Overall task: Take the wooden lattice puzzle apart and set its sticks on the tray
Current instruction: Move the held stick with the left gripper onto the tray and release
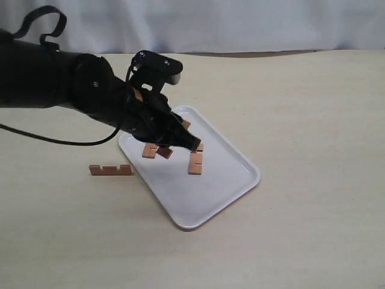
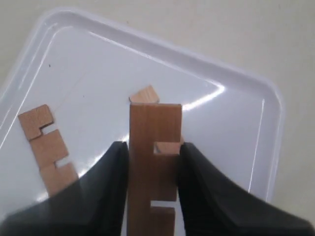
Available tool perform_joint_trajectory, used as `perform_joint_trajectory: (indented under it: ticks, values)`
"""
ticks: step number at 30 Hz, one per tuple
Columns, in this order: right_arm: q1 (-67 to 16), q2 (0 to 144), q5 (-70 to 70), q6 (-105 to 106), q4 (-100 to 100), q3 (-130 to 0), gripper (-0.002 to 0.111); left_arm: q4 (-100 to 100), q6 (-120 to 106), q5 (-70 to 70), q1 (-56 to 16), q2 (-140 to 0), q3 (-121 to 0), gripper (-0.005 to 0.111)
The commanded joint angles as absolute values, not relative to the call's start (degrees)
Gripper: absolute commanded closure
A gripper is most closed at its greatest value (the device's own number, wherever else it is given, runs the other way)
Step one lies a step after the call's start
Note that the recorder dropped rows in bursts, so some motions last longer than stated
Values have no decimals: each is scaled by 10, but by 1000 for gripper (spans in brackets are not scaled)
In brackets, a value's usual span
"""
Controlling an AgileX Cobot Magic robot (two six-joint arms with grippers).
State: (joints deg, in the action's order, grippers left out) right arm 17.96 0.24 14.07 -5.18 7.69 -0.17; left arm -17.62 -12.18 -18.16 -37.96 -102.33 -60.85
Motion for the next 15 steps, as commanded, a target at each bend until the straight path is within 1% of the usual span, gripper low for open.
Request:
perform_joint_trajectory:
  ticks: [1, 7, 12, 14, 15]
  values:
    - [178, 0, 140, -51, 73, 0, 104, -146, -20, -192, -380, -1084, -677, 107]
    - [178, 0, 140, -51, 73, 0, 104, 29, 159, -283, -390, -1171, -755, 107]
    - [178, 0, 140, -51, 73, 0, 104, 161, 253, -289, -416, -1188, -763, 106]
    - [178, 0, 140, -51, 73, 0, 104, 158, 254, -285, -417, -1189, -763, 101]
    - [178, 0, 140, -51, 73, 0, 104, 158, 254, -285, -417, -1189, -763, 96]
